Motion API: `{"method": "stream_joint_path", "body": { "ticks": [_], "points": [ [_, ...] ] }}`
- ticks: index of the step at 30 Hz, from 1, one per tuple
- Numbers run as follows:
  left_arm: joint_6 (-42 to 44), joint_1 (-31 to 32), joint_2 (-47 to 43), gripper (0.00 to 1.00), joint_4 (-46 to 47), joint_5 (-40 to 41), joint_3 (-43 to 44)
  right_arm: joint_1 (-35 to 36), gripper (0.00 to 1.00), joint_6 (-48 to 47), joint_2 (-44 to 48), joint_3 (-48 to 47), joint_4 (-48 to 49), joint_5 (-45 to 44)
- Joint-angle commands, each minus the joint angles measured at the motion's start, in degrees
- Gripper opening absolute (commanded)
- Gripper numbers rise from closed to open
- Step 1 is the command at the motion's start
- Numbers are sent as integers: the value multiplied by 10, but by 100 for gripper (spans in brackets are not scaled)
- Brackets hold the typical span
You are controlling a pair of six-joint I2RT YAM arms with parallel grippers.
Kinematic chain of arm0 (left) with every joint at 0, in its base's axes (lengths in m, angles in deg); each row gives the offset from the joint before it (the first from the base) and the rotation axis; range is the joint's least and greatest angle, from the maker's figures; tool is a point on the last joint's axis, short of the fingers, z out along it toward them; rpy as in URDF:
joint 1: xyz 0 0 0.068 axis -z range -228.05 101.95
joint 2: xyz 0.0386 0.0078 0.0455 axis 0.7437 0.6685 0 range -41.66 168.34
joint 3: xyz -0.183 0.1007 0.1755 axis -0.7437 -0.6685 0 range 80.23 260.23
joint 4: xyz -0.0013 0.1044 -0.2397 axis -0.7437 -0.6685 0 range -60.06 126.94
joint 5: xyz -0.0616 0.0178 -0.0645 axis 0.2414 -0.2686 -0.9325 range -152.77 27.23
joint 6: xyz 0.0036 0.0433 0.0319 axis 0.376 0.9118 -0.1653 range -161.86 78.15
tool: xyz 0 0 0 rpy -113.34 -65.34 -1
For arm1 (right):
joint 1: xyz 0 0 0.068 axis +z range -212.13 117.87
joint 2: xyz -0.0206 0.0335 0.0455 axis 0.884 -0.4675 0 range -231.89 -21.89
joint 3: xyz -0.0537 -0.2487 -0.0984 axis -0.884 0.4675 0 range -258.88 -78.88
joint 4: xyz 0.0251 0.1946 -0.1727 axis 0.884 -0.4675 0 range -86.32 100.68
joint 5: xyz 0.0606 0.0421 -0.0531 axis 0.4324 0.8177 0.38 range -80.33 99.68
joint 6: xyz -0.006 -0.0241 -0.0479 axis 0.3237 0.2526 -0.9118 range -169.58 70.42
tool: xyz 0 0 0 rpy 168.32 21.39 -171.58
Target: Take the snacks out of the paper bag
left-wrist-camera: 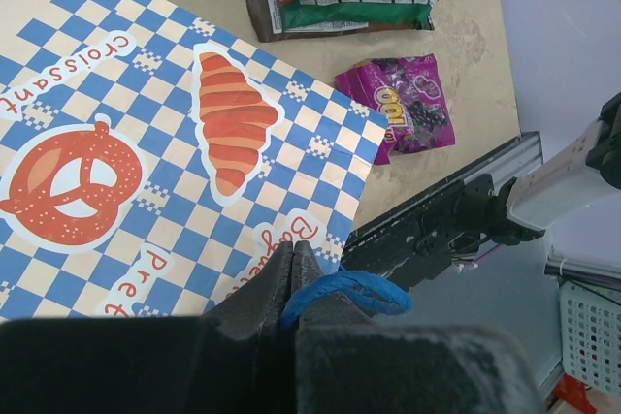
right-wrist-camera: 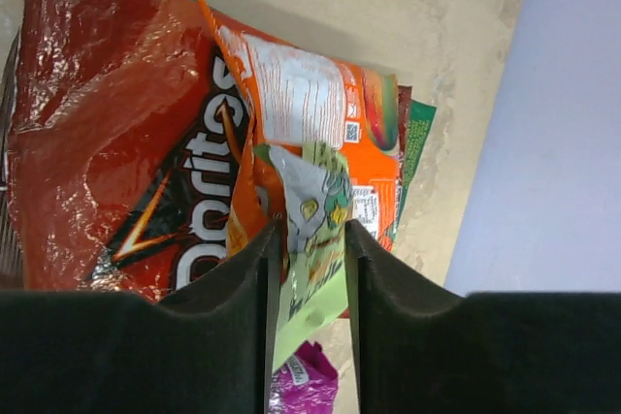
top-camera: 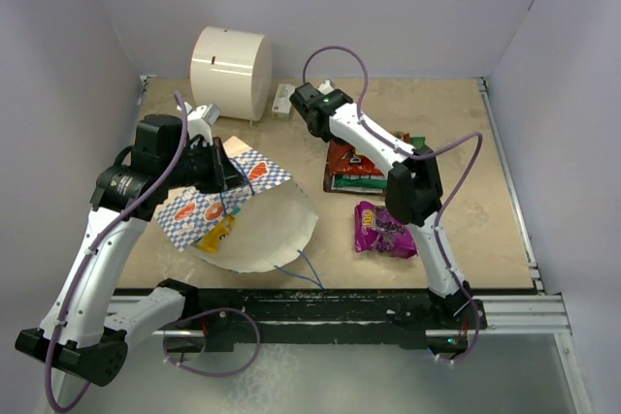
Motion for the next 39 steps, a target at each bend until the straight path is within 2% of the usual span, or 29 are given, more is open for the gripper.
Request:
{"method": "stream_joint_path", "body": {
  "ticks": [1,4,7,10,13,19,24,29,35,37,39],
  "points": [
    [7,0,-6,0,9,-3,18,7,42,29,14,-26,-14,12],
    [6,0,-9,0,10,-3,15,7,56,36,48,-30,7,88],
    [4,1,-9,0,11,-5,13,7,67,24,96,-30,24,111],
    [4,1,-10,0,15,-5,11,7,70,47,151,-5,26,173],
    [2,1,-10,0,22,-6,7,7,72,63,238,91,73,222],
    [-2,1,-4,0,30,-12,2,7,75,91,403,367,236,305],
    [-7,1,2,0,32,-14,-1,7,77,108,473,455,285,351],
    [-14,0,6,0,36,-16,-4,11,80,21,509,469,319,420],
    [-19,1,4,0,38,-12,-7,45,86,-125,589,535,392,504],
    [-22,0,2,0,39,-9,-9,61,88,-169,625,570,428,559],
    [-26,1,-2,0,41,-7,-13,76,88,-227,659,612,458,658]
  ]
}}
